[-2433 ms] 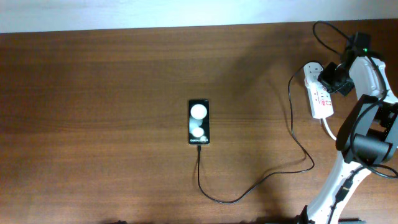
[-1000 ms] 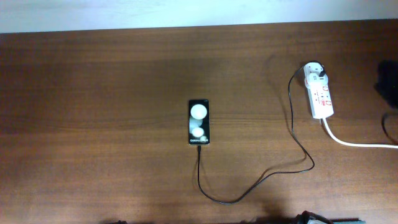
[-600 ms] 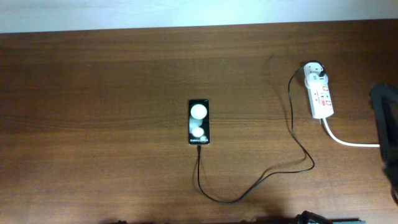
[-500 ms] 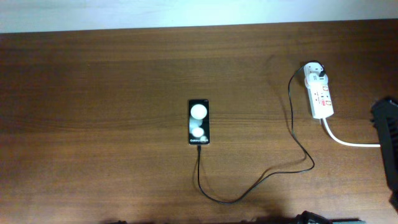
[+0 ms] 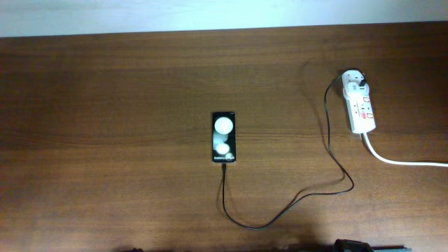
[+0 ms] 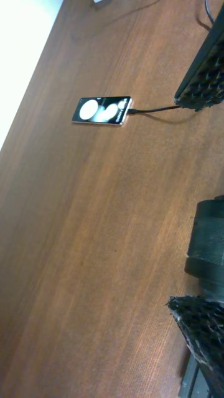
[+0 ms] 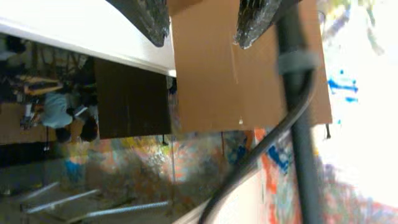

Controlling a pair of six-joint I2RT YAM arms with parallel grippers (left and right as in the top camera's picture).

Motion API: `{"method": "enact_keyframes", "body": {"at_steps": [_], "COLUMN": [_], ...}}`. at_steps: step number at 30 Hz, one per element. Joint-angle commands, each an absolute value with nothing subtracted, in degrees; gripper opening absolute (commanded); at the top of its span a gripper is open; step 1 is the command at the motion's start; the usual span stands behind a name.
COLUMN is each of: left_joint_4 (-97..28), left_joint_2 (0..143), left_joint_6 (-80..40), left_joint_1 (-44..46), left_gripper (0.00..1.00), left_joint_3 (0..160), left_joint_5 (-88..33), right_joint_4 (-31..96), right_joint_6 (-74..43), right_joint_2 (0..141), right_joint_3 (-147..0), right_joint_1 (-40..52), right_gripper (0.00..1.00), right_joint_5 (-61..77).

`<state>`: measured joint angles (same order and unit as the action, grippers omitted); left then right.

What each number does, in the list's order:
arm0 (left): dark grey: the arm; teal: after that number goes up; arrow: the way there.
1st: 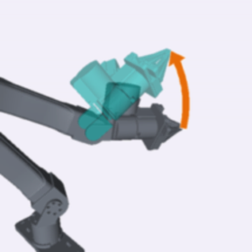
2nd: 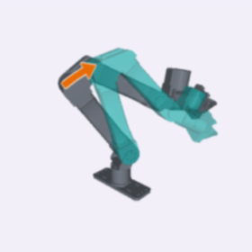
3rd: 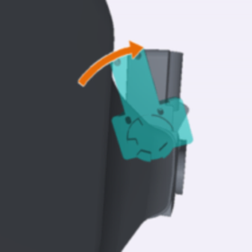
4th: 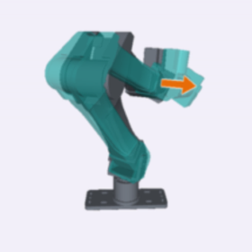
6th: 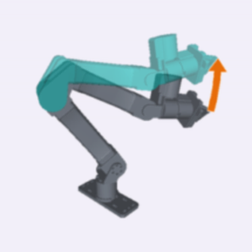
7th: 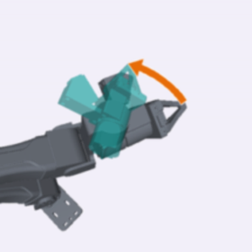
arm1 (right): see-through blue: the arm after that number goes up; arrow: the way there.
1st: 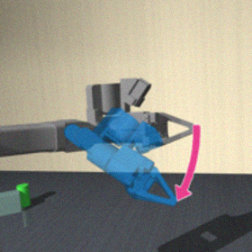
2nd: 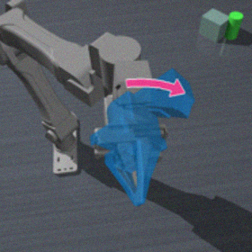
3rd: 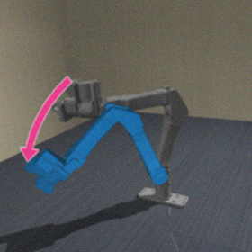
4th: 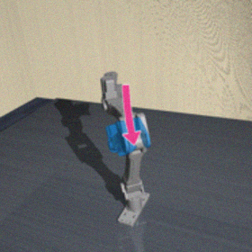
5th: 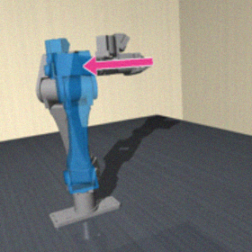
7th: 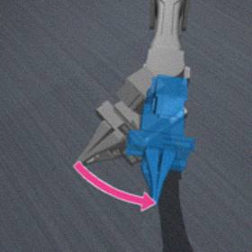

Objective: Plug charger to phone and switch on socket

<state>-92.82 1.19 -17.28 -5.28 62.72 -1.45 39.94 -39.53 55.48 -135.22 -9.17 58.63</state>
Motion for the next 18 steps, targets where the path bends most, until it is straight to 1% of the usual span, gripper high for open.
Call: {"method": "enact_keyframes", "body": {"at_steps": [1, 3, 5, 7, 9, 12, 13, 15, 18], "left_joint_4": [-92.7, -92.7, -92.7, -92.7, -92.7, -92.7, -92.7, -92.7, -92.7], "left_joint_2": [0.4, 0.4, 0.4, 0.4, 0.4, 0.4, 0.4, 0.4, 0.4], "left_joint_6": [-16.4, -16.4, -16.4, -16.4, -16.4, -16.4, -16.4, -16.4, -16.4], "left_joint_1": [-5.3, -5.3, -5.3, -5.3, -5.3, -5.3, -5.3, -5.3, -5.3], "left_gripper": [0.99, 0.99, 0.99, 0.99, 0.99, 0.99, 0.99, 0.99, 0.99], "left_joint_3": [62.7, 62.7, 62.7, 62.7, 62.7, 62.7, 62.7, 62.7, 62.7], "left_joint_5": [-1.0, -1.0, -1.0, -1.0, -1.0, -1.1, -1.0, -1.0, -1.0], "right_joint_4": [43.7, 47.0, 51.8, 53.2, 53.1, 53.1, 53.1, 52.8, 52.4], "right_joint_6": [-23.2, -18.3, -12.6, -12.2, -12.2, -12.2, -12.2, -12.2, -12.2], "right_joint_2": [50.2, 47.0, 42.5, 38.1, 35.6, 32.0, 30.6, 28.7, 26.3], "right_joint_3": [-135.5, -134.6, -132.5, -129.0, -126.7, -124.4, -123.6, -122.9, -122.7], "right_joint_1": [-8.1, -8.1, -8.1, -8.1, -8.2, -8.2, -8.3, -8.3, -8.3], "right_gripper": [0.41, 0.42, 0.44, 0.52, 0.58, 0.77, 0.81, 0.85, 0.88], "right_joint_5": [58.6, 55.7, 48.3, 40.2, 37.1, 33.3, 31.8, 29.6, 24.4]}}
